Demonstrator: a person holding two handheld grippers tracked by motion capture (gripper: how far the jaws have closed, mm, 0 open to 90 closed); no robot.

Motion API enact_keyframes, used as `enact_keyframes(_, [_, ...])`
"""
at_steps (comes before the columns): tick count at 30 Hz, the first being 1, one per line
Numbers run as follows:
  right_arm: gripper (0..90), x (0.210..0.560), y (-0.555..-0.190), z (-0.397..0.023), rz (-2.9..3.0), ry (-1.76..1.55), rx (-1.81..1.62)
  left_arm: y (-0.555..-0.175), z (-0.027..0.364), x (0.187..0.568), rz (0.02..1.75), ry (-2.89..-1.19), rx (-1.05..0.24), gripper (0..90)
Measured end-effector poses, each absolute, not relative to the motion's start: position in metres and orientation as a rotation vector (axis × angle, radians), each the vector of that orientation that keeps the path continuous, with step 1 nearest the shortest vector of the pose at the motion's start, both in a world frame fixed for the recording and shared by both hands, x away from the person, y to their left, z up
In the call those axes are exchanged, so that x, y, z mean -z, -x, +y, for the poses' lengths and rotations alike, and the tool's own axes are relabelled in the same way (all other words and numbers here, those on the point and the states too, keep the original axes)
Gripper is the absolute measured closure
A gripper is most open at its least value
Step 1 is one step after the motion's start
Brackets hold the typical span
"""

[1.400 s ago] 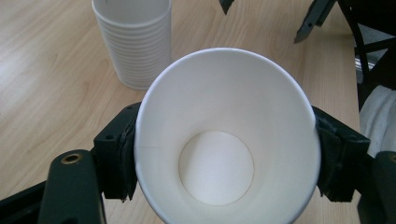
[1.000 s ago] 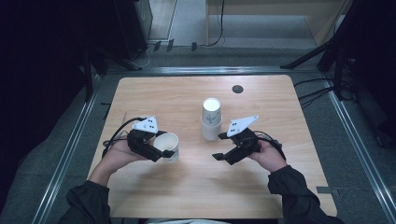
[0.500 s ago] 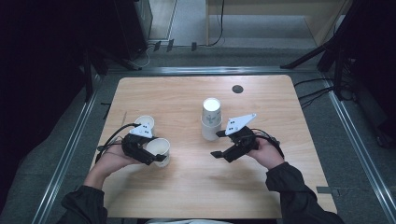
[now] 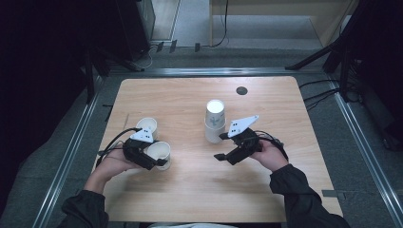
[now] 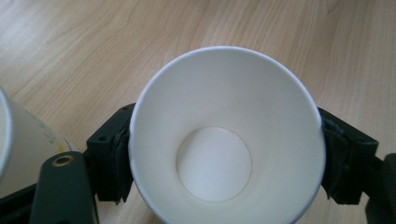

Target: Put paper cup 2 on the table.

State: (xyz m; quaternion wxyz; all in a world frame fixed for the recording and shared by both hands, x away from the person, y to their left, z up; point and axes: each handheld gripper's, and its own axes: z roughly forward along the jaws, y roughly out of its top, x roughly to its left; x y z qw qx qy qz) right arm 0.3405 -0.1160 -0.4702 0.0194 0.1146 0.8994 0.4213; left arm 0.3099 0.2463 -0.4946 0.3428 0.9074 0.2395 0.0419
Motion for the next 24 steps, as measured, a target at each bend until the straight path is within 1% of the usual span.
enact_keyframes(2, [22.2,0.47,-0.34,-0.116,2.791,-0.356,-1.307,-0.31,0.246,0.495,0.628,-2.357,-0.102,19.1])
enact_keyframes(6, [22.2,0.47,-0.341,-0.117,2.781,-0.361,-1.301,-0.312,0.247,0.493,0.655,-2.352,-0.082,13.2])
enact_keyframes(13, [22.1,0.469,-0.341,-0.117,2.781,-0.359,-1.304,-0.312,0.248,0.485,0.668,-2.302,-0.036,10.3])
enact_keyframes(20, [22.1,0.469,-0.339,-0.115,2.785,-0.34,-1.293,-0.312,0.248,0.47,0.655,-2.261,-0.042,9.3])
enact_keyframes(24, [22.1,0.47,-0.338,-0.115,2.787,-0.337,-1.284,-0.314,0.251,0.459,0.674,-2.216,-0.081,9.3])
